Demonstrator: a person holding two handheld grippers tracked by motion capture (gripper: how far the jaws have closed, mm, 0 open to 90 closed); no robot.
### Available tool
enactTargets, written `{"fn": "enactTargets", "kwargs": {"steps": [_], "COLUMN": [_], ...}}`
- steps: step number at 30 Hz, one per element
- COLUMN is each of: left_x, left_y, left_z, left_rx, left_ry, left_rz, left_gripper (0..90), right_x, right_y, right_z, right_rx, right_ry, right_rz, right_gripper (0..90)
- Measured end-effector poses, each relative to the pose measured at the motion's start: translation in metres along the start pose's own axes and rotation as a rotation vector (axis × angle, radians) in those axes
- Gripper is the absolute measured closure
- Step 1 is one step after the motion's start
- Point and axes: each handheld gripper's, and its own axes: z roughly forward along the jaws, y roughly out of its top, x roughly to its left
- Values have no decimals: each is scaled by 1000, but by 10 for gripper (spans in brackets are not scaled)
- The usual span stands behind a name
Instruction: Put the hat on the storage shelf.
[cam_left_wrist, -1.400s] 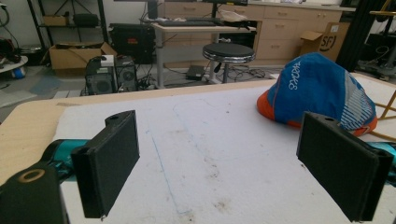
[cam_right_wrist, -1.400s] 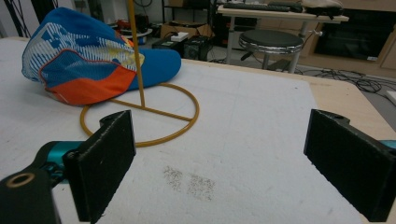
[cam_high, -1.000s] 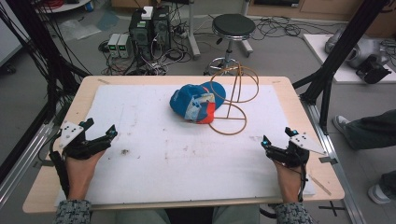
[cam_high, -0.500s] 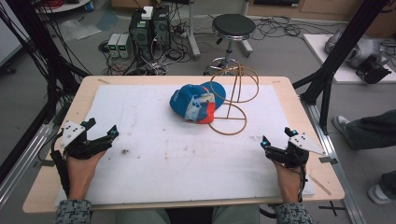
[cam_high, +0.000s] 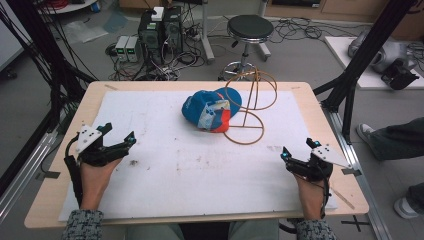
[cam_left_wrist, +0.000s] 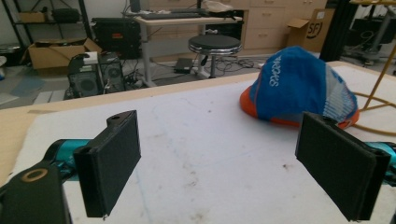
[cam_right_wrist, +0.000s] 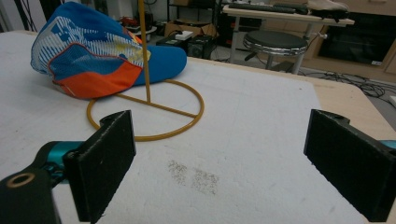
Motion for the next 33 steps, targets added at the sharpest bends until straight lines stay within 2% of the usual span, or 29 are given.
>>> {"fn": "enactTargets", "kwargs": {"steps": [5,7,13,17,21,27,33], "left_x": [-11,-15,-22,-30,-32,-36,-52], "left_y": [12,21,35,45,50,60,70], "left_z": [12,19,35,51,60,83,108], "left_rx": [8,-2,-14,-16,-18,-21,-32], "left_ry": [-34,-36,-45,-45,-46,-39,-60], "left_rz": [30,40,35,56,54,19,39], "left_gripper": [147,149,164,170,173,181,196], "right_x": [-2,-3,-3,-3,-2,-3,-3], "right_y": [0,-1,-1,-1,-1,-2,-2], "right_z": [-2,-2,-2,-2,0,1,2], "right_rx": [-9,-9,-6,-7,-2,1,3], "right_ry": [0,-1,2,6,12,18,20], "right_rz": [20,25,25,25,18,24,27], "right_gripper": [81,81,81,81,81,81,80]}}
